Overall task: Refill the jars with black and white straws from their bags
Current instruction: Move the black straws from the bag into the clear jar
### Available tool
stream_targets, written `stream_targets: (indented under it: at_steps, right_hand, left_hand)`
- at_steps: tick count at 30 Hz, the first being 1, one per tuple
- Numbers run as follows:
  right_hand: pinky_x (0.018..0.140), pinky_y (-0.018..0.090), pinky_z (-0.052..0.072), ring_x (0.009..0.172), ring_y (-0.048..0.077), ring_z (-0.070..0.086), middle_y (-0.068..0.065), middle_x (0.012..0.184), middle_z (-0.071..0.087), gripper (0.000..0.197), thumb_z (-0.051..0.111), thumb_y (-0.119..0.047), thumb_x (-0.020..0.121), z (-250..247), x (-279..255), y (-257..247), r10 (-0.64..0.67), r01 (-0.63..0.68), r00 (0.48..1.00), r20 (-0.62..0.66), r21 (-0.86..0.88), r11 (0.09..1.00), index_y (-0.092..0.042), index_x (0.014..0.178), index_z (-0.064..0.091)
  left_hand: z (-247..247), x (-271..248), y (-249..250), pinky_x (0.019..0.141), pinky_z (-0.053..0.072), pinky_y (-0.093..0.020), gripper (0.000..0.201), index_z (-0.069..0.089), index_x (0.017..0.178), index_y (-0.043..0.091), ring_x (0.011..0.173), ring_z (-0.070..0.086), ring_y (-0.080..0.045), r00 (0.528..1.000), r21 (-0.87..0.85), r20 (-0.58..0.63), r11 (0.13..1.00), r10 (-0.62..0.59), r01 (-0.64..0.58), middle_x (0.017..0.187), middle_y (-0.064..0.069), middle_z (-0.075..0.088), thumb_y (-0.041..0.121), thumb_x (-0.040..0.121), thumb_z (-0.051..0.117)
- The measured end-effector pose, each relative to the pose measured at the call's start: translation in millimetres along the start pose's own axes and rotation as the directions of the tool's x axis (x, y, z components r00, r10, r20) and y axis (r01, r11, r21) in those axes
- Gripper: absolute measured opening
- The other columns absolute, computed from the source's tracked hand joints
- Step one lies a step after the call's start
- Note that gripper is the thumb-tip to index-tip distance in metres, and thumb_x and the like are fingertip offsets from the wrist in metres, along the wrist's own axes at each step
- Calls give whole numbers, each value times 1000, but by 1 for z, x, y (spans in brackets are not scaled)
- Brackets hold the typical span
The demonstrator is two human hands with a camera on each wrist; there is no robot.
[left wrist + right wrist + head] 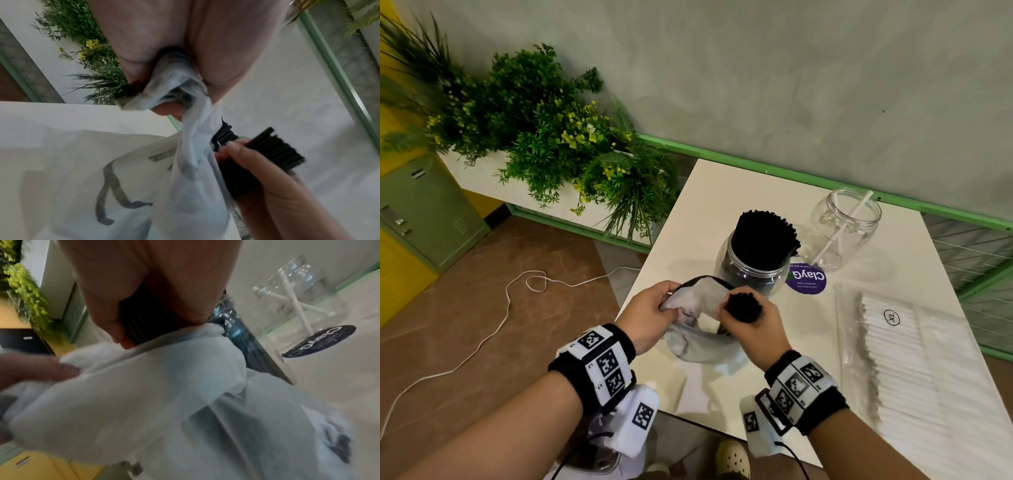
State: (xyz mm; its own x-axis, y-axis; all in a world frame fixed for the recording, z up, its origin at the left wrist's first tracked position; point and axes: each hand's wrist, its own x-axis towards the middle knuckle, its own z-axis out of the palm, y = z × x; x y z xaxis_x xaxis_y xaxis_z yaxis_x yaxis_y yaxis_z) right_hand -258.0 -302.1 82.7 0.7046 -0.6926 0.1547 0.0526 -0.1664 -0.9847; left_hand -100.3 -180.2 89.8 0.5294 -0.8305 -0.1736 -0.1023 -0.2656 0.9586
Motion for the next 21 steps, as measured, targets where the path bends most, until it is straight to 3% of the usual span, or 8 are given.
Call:
stream_targets:
  at_steps: [3,6,9,11,13,15,17,21]
  right_hand:
    - [72,17,48,71,9,61,2,75,65,14,66,15,77,-16,-2,-3,-62,58,989,-133,-35,998,4,84,61]
    - [72,22,49,72,13,63,6,76,68,10,70,6,78,-21,-10,19,80,-102,973,-218,-92,990,-1,82,65]
    - [69,25,51,68,9,65,4,72,70,5,74,-3,78,-16,-13,42,263,-289,921,-289,-53,956,-4,78,69]
    - [67,27,53,66,9,66,3,71,71,7,75,-6,77,-16,-10,50,297,-335,897,-329,-66,940,-9,74,71]
    - [66,27,55,70,13,68,4,75,72,7,76,-9,76,-18,-9,53,319,-362,876,-361,-57,930,-13,76,71]
    - [61,23,54,68,14,68,4,75,72,8,76,-8,77,-21,-9,54,358,-393,859,-367,-24,919,-14,77,71]
    - [61,20,54,67,11,68,1,74,72,14,76,-5,77,-25,-9,55,377,-403,865,-331,-11,915,-18,74,70]
    - [80,20,51,84,9,67,0,86,71,16,74,0,78,-39,-13,52,352,-366,930,-107,-158,917,-15,81,70]
  left_hand:
    - [-4,-1,-1,63,46,-24,56,57,105,32,72,60,-18,993,-95,-115,995,25,-36,85,-3,67,-17,82,44]
    - [4,-5,0,82,47,-24,66,57,109,39,93,61,-12,970,138,-148,976,191,-171,107,3,64,-16,77,41]
    - [20,-10,-4,93,37,-32,62,63,108,40,111,45,-20,929,612,-35,742,370,-273,130,7,51,-8,70,51]
    - [33,-16,-7,93,36,-41,53,59,110,41,120,37,-23,913,764,85,562,400,-317,140,7,42,7,70,59]
    - [44,-21,-11,101,30,-47,49,50,121,41,131,29,-26,918,847,226,400,326,-350,147,6,30,28,74,57]
    - [53,-22,-23,109,17,-48,57,35,135,39,139,16,-28,930,886,339,284,143,-367,154,5,15,42,81,52]
    - [60,-22,-41,111,11,-49,71,21,144,35,142,10,-30,922,896,385,256,-45,-362,157,1,9,48,83,54]
    - [63,-24,-71,113,5,-57,82,4,150,32,145,0,-30,882,915,353,310,-312,-256,160,-3,-3,56,85,49]
